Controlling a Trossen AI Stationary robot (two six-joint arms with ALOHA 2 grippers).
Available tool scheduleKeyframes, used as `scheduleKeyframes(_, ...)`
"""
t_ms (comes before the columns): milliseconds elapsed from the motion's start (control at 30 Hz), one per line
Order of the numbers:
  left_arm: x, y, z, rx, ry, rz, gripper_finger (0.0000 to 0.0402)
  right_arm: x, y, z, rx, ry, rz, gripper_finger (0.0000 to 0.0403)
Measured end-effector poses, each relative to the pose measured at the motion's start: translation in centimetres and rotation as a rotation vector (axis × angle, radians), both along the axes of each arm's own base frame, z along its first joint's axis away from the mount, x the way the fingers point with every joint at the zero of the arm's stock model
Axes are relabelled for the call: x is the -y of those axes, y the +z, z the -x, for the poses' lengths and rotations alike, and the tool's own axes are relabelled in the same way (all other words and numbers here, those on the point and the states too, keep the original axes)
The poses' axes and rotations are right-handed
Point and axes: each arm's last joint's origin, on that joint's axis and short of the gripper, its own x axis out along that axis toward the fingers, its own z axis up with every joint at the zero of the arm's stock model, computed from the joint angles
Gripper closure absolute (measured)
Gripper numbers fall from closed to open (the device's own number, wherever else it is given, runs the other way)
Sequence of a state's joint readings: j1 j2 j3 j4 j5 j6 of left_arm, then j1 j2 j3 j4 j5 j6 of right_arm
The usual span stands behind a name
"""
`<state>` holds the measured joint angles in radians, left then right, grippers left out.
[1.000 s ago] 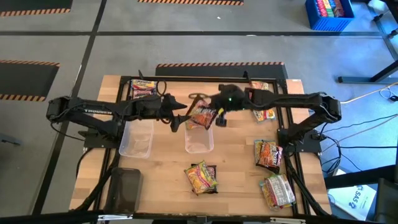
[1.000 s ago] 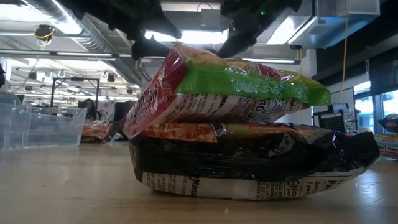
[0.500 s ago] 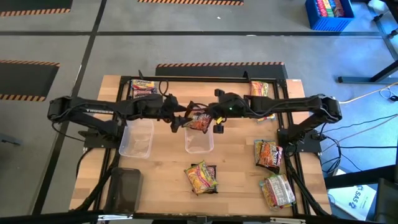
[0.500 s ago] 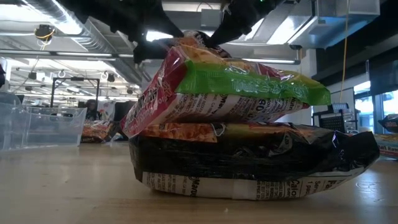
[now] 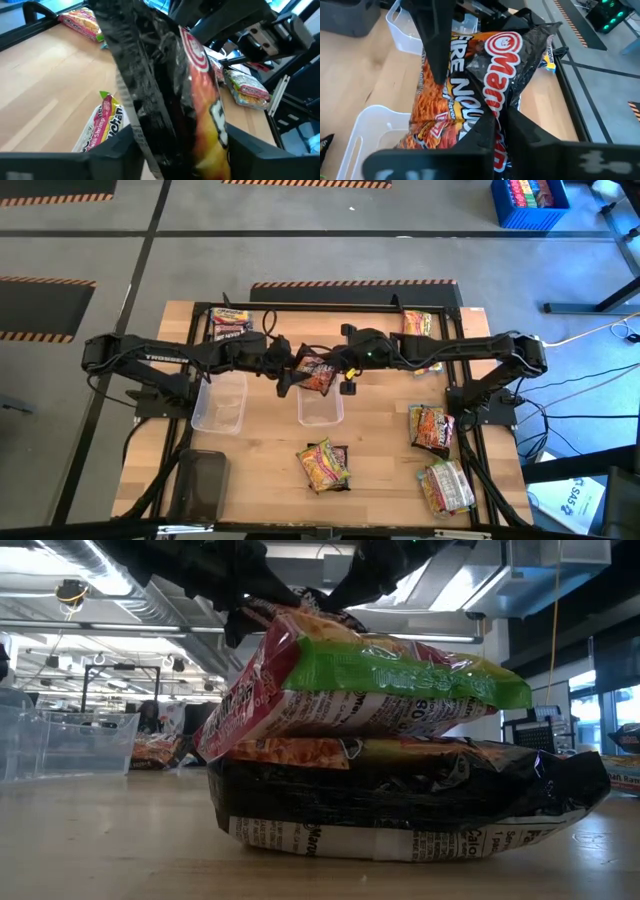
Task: Sort Maruchan noodles
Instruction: Put the black noodle pack into the left transparent bin
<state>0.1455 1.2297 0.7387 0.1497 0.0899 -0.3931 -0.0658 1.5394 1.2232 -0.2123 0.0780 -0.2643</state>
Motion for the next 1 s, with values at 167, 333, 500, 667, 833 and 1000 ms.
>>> scheduleKeyframes(167,0.0,-0.1,0.0,-0.008,-0.011,-0.030,0.0267,0.0,0.0,-0.1,0.008,-0.002,-0.002,0.0332)
scheduleKeyframes(333,0.2,0.3,0.3,0.000,-0.036,-0.066,0.0282,0.0,0.8,0.9,-0.036,-0.027,0.003,0.0243)
scheduleKeyframes(500,1.0,1.1,1.2,0.008,-0.079,-0.133,0.0284,-0.3,2.8,3.8,-0.085,-0.024,-0.051,0.0177)
scheduleKeyframes(667,2.6,1.8,1.7,0.024,-0.111,-0.278,0.0285,-0.7,1.1,6.7,-0.004,0.025,-0.140,0.0152)
scheduleKeyframes(833,4.5,2.5,1.2,0.103,-0.144,-0.417,0.0286,-1.1,-3.9,7.4,0.218,0.102,-0.238,0.0149)
scheduleKeyframes(1000,5.5,3.1,0.4,0.220,-0.145,-0.489,0.0286,-1.3,-6.6,7.2,0.461,0.194,-0.311,0.0149)
